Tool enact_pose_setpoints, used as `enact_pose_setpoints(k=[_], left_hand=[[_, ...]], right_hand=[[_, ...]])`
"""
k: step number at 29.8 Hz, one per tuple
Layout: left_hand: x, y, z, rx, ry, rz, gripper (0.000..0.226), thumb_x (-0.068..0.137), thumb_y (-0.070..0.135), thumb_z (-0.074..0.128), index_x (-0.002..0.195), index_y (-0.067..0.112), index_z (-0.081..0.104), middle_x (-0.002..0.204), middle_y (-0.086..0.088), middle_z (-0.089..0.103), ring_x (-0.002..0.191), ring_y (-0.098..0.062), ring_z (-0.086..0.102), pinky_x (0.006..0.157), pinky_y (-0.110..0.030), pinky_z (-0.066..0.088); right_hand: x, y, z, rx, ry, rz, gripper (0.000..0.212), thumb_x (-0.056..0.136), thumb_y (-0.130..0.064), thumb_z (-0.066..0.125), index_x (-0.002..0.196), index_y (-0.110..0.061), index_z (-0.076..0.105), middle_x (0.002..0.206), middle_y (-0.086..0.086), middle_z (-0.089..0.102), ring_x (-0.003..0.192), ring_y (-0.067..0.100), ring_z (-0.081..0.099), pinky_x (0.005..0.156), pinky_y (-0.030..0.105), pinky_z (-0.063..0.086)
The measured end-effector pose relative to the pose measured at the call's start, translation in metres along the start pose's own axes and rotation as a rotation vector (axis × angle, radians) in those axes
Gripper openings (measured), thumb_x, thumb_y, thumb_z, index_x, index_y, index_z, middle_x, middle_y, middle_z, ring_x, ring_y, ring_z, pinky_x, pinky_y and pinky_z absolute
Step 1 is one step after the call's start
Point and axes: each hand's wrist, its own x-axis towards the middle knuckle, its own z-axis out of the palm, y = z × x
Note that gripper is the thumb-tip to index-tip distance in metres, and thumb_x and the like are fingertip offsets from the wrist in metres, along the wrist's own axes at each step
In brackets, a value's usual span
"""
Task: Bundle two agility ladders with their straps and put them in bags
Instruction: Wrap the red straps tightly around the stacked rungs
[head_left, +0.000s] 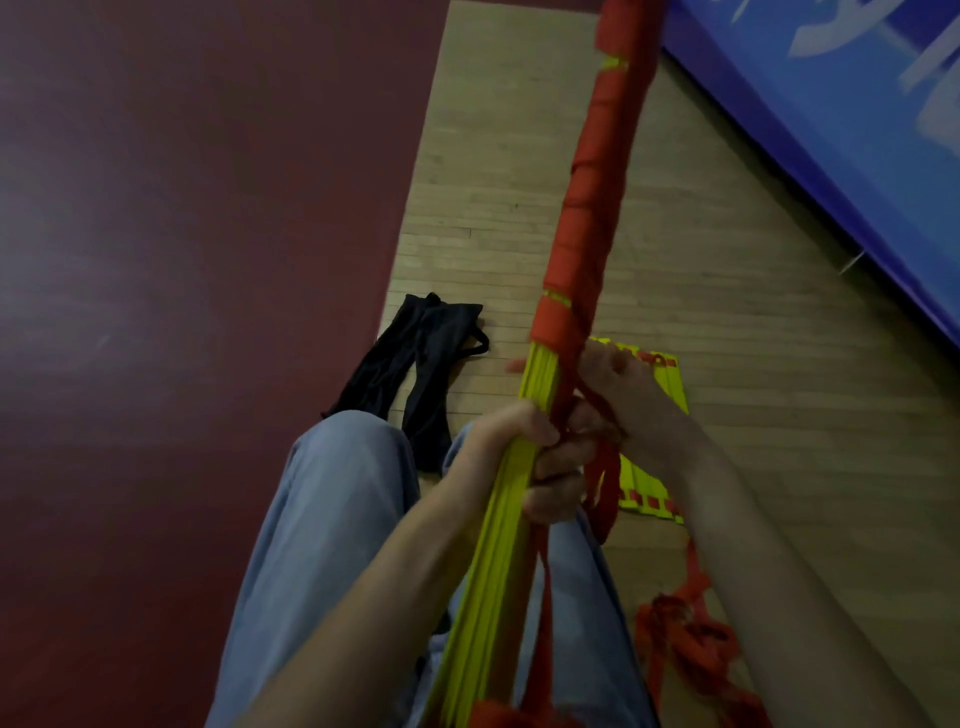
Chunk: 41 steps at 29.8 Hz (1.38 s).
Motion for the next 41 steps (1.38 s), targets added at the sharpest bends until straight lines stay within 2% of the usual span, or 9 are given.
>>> enact_pose_setpoints(k=[3, 6, 9, 15, 21, 25, 29, 34, 41], left_hand=[[0.008, 0.001, -0.011, 0.104, 0.000, -0.043, 0.077, 0.056, 0.042, 0.075, 0.112, -0.003, 0.048, 0.054, -0.005, 0.061, 0.035, -0.010, 0.044, 0.041, -0.016, 0.038], [-0.003, 0.001, -0.024, 0.016, 0.009, 0.030, 0.057, 0.062, 0.029, 0.078, 0.107, 0.003, 0.056, 0.073, -0.009, 0.066, 0.058, -0.018, 0.063, 0.057, -0.026, 0.052], [-0.017, 0.008, -0.023, 0.430, 0.241, 0.087, 0.051, 0.058, 0.028, 0.086, 0.101, 0.015, 0.060, 0.081, -0.003, 0.070, 0.071, -0.019, 0.068, 0.065, -0.029, 0.055], [-0.012, 0.000, -0.005, 0.543, 0.573, 0.194, 0.023, 0.078, 0.001, 0.068, 0.074, 0.011, 0.048, 0.050, 0.001, 0.050, 0.039, -0.013, 0.048, 0.043, -0.024, 0.042], [-0.020, -0.004, -0.008, -0.118, -0.162, -0.025, 0.021, 0.074, 0.004, 0.057, 0.095, 0.006, 0.056, 0.056, 0.001, 0.044, 0.041, -0.011, 0.044, 0.047, -0.017, 0.041], [-0.018, -0.009, -0.011, -0.015, -0.232, -0.068, 0.027, 0.080, 0.016, 0.059, 0.105, 0.007, 0.057, 0.071, -0.004, 0.062, 0.058, -0.015, 0.063, 0.058, -0.022, 0.049], [-0.026, 0.006, -0.010, 0.329, 0.098, -0.129, 0.040, 0.069, 0.029, 0.071, 0.105, 0.013, 0.059, 0.079, -0.004, 0.069, 0.070, -0.020, 0.067, 0.065, -0.030, 0.054], [-0.020, -0.002, 0.004, 0.735, 0.481, 0.066, 0.020, 0.079, -0.003, 0.067, 0.073, 0.013, 0.056, 0.046, 0.005, 0.054, 0.048, -0.023, 0.052, 0.052, -0.033, 0.047], [-0.017, 0.002, 0.001, 0.764, 0.481, 0.060, 0.017, 0.079, -0.001, 0.068, 0.092, 0.006, 0.060, 0.059, -0.002, 0.064, 0.051, -0.020, 0.061, 0.058, -0.033, 0.054]], right_hand=[[-0.002, -0.007, 0.011, 0.040, 0.005, 0.000, 0.037, 0.059, -0.047, 0.070, 0.072, -0.012, 0.069, 0.042, -0.004, 0.055, 0.031, 0.001, 0.049, 0.032, 0.011, 0.029], [0.000, -0.016, 0.017, -0.112, 0.073, -0.037, 0.010, 0.082, -0.022, 0.057, 0.076, -0.015, 0.063, 0.043, -0.008, 0.050, 0.030, 0.001, 0.039, 0.030, 0.014, 0.027], [0.005, -0.016, 0.019, -0.395, 0.193, -0.077, 0.016, 0.089, -0.021, 0.058, 0.074, -0.020, 0.063, 0.039, -0.013, 0.051, 0.028, 0.003, 0.036, 0.033, 0.015, 0.029], [0.007, -0.018, 0.026, -0.391, 0.193, -0.092, 0.011, 0.087, -0.022, 0.059, 0.077, -0.020, 0.059, 0.041, -0.016, 0.054, 0.029, 0.001, 0.042, 0.032, 0.015, 0.031], [0.003, -0.002, 0.018, 0.052, -0.125, 0.003, 0.057, 0.056, -0.055, 0.076, 0.098, -0.021, 0.057, 0.059, -0.007, 0.061, 0.039, 0.002, 0.048, 0.034, 0.012, 0.034], [-0.001, -0.006, 0.022, 0.043, -0.073, 0.002, 0.040, 0.059, -0.055, 0.072, 0.082, -0.022, 0.070, 0.059, -0.003, 0.066, 0.040, 0.006, 0.054, 0.033, 0.013, 0.040], [0.001, -0.005, 0.023, 0.022, 0.227, 0.006, 0.019, 0.088, -0.025, 0.054, 0.072, -0.014, 0.056, 0.041, -0.006, 0.056, 0.030, 0.002, 0.046, 0.029, 0.013, 0.030], [0.001, -0.003, 0.025, -0.239, 0.326, -0.079, 0.025, 0.077, -0.037, 0.060, 0.067, -0.015, 0.054, 0.036, -0.009, 0.048, 0.029, 0.002, 0.041, 0.032, 0.013, 0.030], [0.002, -0.008, 0.030, -0.239, 0.368, -0.225, 0.013, 0.083, -0.030, 0.060, 0.074, -0.021, 0.058, 0.056, -0.008, 0.061, 0.052, 0.002, 0.053, 0.049, 0.016, 0.043]])
